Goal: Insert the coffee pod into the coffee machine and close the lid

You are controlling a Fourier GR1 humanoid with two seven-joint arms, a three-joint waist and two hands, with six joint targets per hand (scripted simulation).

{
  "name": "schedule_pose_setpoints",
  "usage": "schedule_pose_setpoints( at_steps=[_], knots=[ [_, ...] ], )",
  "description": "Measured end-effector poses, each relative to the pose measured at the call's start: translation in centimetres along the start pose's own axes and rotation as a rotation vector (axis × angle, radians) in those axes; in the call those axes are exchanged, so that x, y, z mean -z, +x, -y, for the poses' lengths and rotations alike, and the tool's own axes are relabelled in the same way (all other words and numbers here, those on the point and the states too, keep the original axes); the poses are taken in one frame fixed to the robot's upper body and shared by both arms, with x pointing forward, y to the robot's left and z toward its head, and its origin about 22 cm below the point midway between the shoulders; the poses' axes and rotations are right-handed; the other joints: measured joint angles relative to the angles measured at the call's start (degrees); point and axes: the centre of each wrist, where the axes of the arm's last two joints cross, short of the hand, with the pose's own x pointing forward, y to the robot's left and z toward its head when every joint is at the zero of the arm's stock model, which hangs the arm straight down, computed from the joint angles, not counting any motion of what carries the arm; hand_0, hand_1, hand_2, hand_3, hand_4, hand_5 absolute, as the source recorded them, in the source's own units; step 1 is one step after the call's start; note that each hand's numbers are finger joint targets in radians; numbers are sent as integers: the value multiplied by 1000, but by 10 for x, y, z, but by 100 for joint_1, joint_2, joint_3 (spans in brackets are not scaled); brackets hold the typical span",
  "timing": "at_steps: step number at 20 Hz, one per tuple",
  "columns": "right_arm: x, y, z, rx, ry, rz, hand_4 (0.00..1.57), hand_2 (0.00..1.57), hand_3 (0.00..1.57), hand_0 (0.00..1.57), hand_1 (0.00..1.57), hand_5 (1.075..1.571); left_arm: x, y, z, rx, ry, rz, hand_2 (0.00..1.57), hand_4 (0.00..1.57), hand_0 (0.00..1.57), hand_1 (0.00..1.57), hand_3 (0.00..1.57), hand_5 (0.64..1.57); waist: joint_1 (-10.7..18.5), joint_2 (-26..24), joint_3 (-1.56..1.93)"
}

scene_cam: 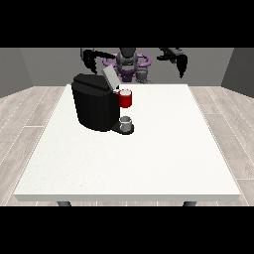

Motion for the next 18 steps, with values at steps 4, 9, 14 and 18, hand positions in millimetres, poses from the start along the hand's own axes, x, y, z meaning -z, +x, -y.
schedule_pose_setpoints(
  at_steps=[4,9,14,18],
  knots=[
    [11,1,-2,-5,15,17,0,0,0,0,0,1571,-5,6,-9,18,18,34,0,0,0,0,0,1571,-67,210,0],
    [25,4,3,-30,24,16,0,0,0,0,0,1571,-10,10,-7,18,33,57,0,0,0,0,0,1571,-86,333,1],
    [34,7,-5,-51,50,20,0,0,0,0,0,1571,-13,16,-10,21,47,58,0,0,0,0,0,1571,-102,390,0],
    [40,8,-3,-63,50,33,0,0,0,0,0,1571,-15,19,-11,33,49,62,0,0,0,0,0,1571,-95,443,-16]
  ],
)
